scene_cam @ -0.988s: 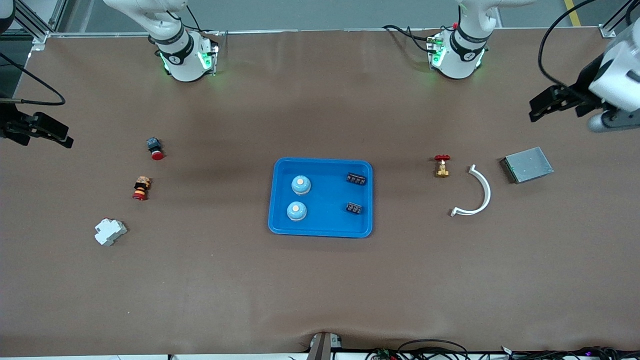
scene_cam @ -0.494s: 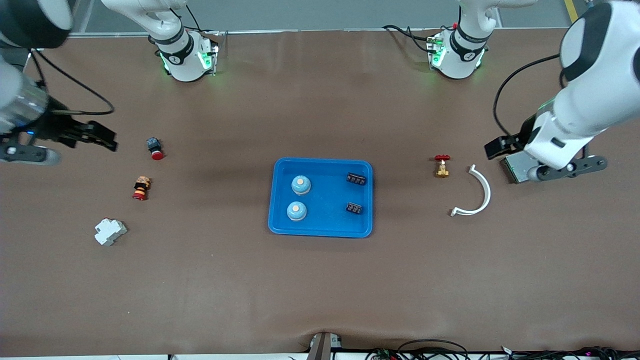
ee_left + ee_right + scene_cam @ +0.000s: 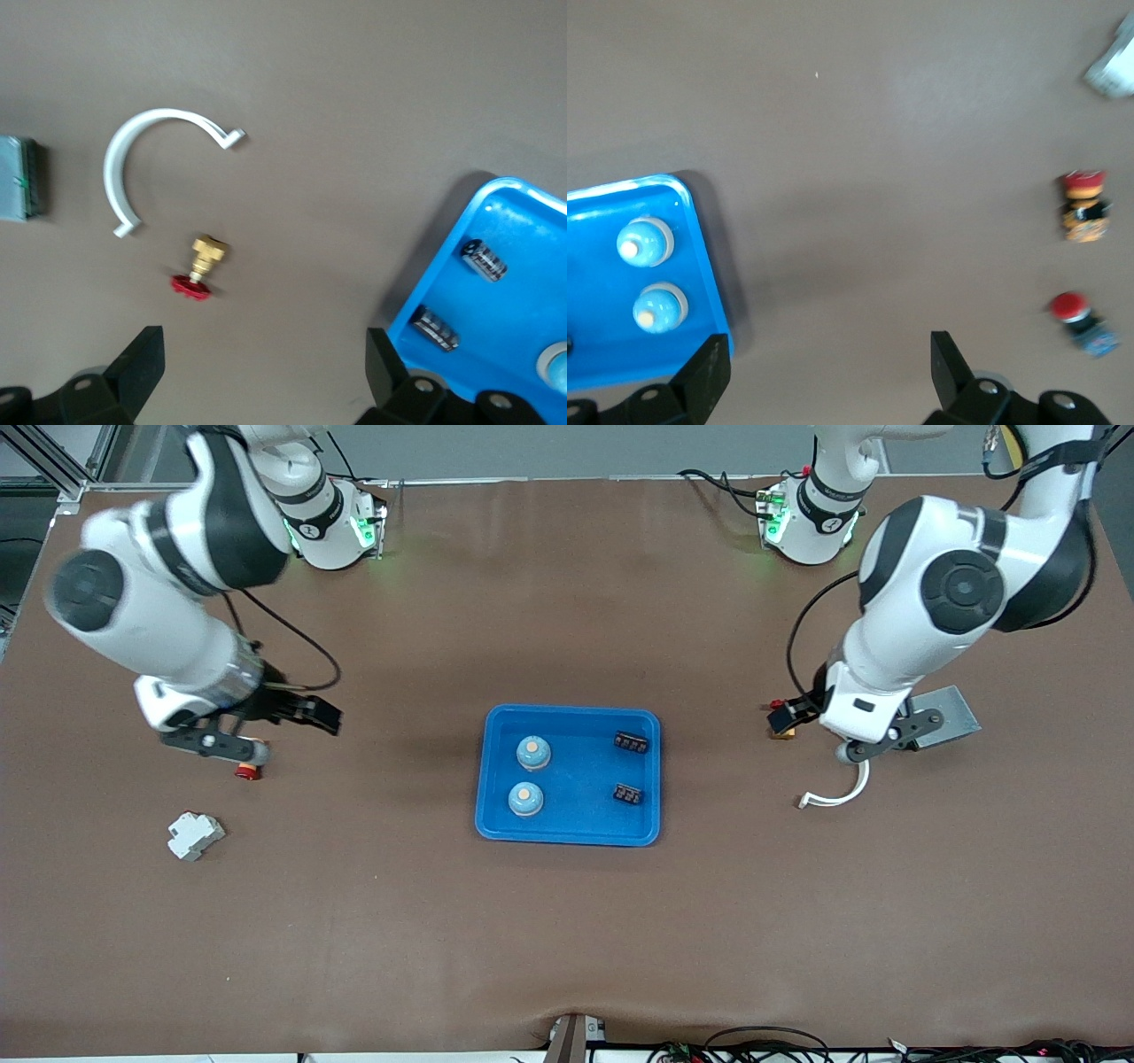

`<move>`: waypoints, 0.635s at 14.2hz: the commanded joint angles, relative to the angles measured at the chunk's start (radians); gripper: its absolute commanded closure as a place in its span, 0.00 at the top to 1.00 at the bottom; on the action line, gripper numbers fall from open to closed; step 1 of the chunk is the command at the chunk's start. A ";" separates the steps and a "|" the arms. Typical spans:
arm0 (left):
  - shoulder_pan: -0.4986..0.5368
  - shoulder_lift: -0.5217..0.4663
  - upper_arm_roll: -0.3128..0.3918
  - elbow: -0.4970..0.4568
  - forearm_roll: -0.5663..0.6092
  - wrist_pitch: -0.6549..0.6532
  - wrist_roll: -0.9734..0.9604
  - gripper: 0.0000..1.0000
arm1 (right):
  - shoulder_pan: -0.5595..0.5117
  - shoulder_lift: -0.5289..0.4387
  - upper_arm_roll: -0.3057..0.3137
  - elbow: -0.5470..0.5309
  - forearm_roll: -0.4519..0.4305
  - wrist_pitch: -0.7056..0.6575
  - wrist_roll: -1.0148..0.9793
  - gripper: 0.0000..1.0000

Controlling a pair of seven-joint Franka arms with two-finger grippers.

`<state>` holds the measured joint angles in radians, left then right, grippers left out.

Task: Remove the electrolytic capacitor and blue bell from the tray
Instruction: 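Move the right gripper toward the bells while the left gripper approaches capacitors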

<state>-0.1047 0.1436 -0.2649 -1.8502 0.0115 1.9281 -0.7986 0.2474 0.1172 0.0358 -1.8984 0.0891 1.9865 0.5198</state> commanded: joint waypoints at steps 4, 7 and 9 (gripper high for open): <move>-0.012 0.120 -0.083 -0.041 -0.019 0.165 -0.239 1.00 | 0.182 0.142 -0.010 -0.027 0.003 0.196 0.253 1.00; -0.082 0.195 -0.083 -0.041 -0.005 0.261 -0.394 1.00 | 0.271 0.244 -0.010 -0.019 0.001 0.322 0.388 1.00; -0.119 0.250 -0.082 -0.040 -0.004 0.330 -0.528 1.00 | 0.317 0.310 -0.010 -0.018 0.001 0.417 0.459 1.00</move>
<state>-0.1941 0.3517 -0.3481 -1.8960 0.0115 2.2042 -1.2217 0.5212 0.3668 0.0368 -1.9333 0.0891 2.3386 0.9084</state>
